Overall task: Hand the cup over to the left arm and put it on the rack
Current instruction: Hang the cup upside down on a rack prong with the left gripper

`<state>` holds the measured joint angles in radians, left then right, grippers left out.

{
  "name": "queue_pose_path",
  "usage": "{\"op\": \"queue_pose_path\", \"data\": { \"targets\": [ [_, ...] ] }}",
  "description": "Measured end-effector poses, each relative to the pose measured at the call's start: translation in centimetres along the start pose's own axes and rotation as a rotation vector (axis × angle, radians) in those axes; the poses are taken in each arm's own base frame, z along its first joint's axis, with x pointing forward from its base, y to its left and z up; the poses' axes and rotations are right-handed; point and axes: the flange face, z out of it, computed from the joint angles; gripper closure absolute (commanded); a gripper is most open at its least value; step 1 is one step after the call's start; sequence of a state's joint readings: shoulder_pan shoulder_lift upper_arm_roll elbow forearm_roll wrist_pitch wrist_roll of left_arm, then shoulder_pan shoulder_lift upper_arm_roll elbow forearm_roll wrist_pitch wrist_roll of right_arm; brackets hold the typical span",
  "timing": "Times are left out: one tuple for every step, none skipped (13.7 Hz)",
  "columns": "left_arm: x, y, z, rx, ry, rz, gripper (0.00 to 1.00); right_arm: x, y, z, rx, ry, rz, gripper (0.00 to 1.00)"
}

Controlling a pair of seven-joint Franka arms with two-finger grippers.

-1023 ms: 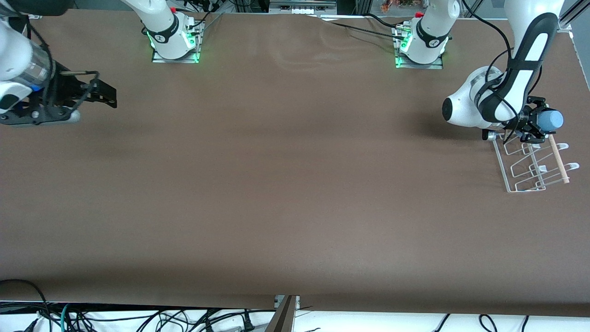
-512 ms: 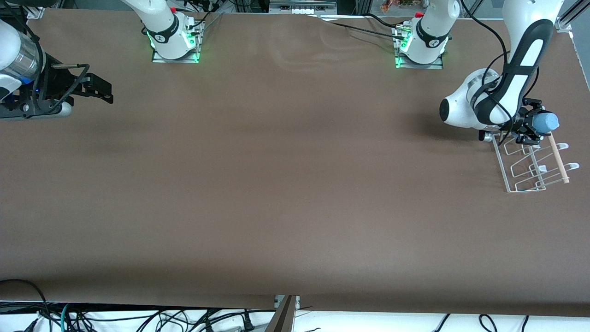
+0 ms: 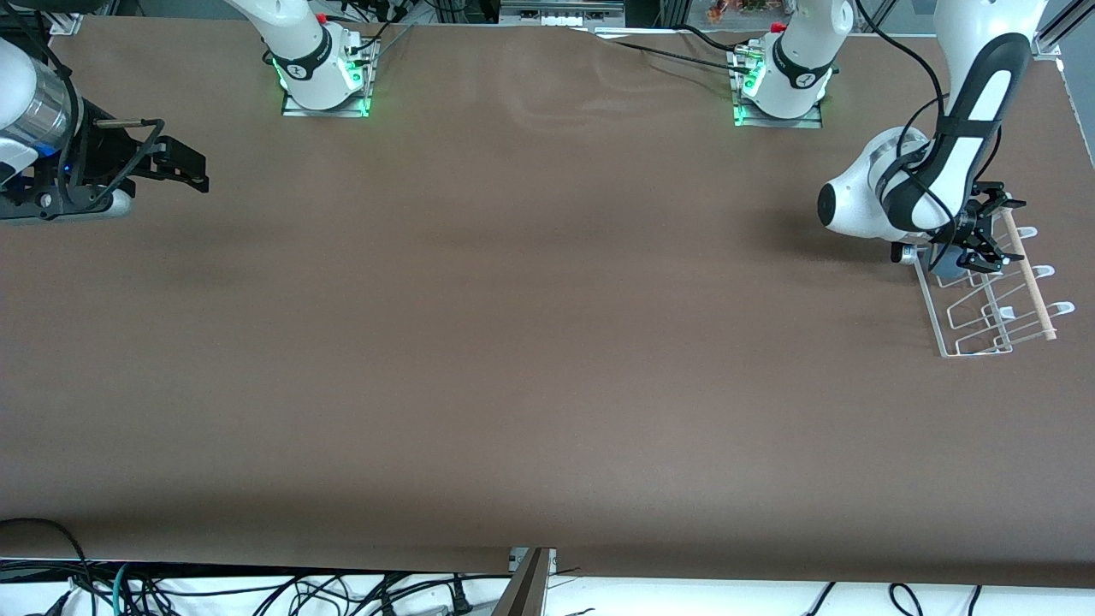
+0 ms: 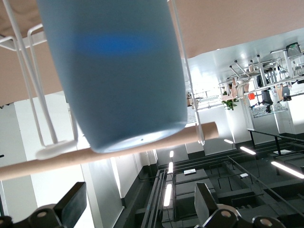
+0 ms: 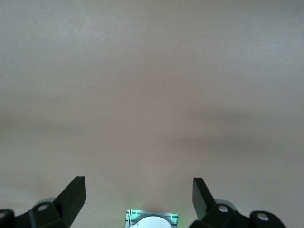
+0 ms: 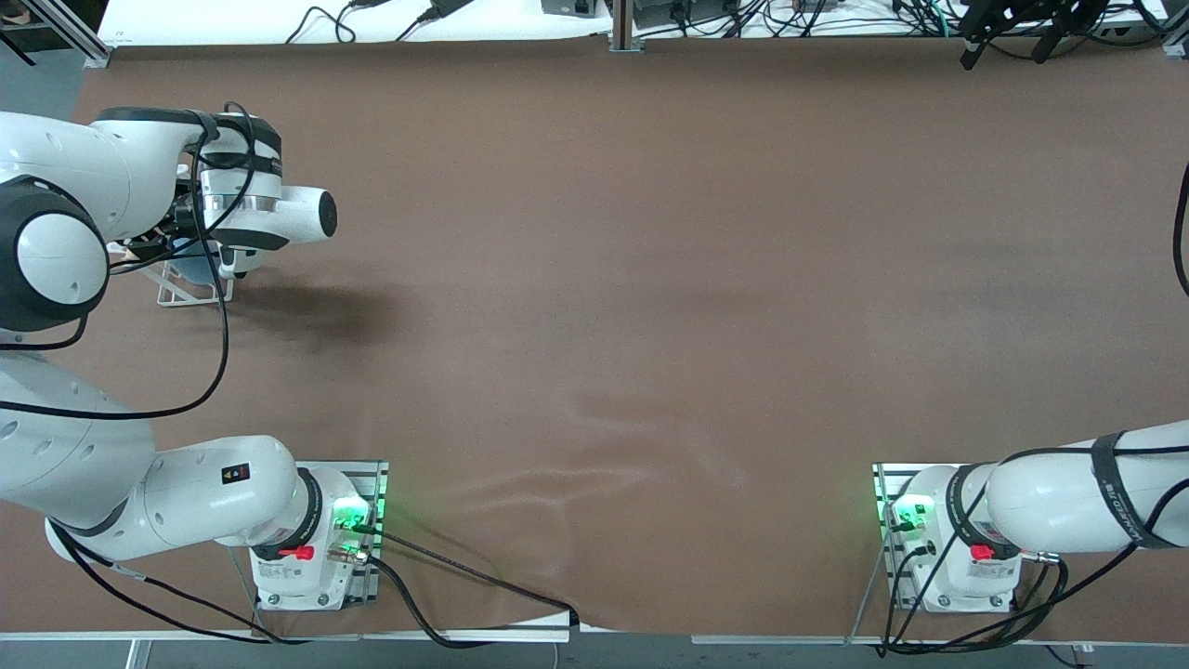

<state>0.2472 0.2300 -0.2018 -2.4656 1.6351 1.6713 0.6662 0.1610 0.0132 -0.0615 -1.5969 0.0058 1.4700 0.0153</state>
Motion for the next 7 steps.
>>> {"op": "queue_pose_path", "data": {
  "targets": [
    [-0.8, -0.3, -0.1, -0.01, 0.007, -0.029, 0.0, 0.0, 0.0, 0.0, 0.0, 0.001, 0.001, 0.01],
    [-2.0, -0.8, -0.5, -0.037, 0.032, -0.071, 0.0, 0.0, 0.0, 0.0, 0.0, 0.001, 0.001, 0.01],
    [-3.6, -1.5, -1.2, -0.072, 0.066, -0.116, 0.0, 0.0, 0.0, 0.0, 0.0, 0.001, 0.0, 0.01],
    [-5.5, -2.3, -1.8, -0.113, 0.107, -0.159, 0.0, 0.0, -0.1, 0.0, 0.0, 0.002, -0.001, 0.01],
    [-7.6, -3.2, -2.3, -0.164, 0.161, -0.205, 0.0, 0.1, -0.1, 0.0, 0.0, 0.005, -0.002, 0.01],
    [-10.1, -4.2, -2.7, -0.213, 0.229, -0.259, 0.0, 0.1, -0.1, -0.1, -0.003, 0.012, -0.002, 0.01],
    [-12.5, -5.1, -2.9, -0.258, 0.296, -0.315, 0.0, 0.2, -0.1, -0.2, -0.005, 0.021, -0.002, 0.01]
  ]
}}
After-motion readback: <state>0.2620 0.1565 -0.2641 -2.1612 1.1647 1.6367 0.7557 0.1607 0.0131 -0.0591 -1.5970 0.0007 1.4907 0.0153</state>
